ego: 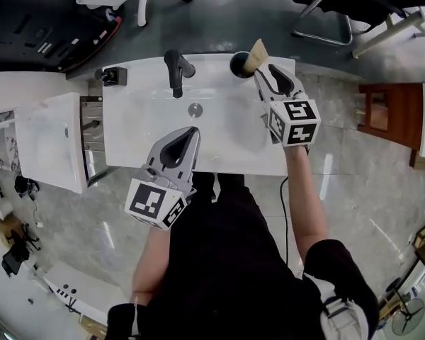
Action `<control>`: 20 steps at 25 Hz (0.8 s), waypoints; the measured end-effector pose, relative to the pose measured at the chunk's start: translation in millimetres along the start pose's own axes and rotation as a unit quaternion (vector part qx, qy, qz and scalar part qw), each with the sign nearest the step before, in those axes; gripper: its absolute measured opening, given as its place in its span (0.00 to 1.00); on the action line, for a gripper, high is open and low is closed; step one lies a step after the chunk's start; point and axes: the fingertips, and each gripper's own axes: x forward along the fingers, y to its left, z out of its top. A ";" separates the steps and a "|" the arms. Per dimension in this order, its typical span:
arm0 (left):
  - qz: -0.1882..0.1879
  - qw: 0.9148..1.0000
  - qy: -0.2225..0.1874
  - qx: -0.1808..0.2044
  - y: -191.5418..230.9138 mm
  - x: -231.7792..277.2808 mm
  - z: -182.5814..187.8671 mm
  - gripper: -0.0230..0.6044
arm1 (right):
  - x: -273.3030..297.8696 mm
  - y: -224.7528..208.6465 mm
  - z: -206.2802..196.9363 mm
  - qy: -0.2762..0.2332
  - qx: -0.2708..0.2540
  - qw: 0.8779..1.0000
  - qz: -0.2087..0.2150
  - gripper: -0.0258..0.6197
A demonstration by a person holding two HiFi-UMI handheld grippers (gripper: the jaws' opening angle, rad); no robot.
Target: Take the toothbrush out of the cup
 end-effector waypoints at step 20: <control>0.010 1.000 0.018 -0.018 10.3 -3.7 -15.6 0.06 | 34.9 -10.0 -15.1 0.027 -0.010 0.999 -0.032 0.14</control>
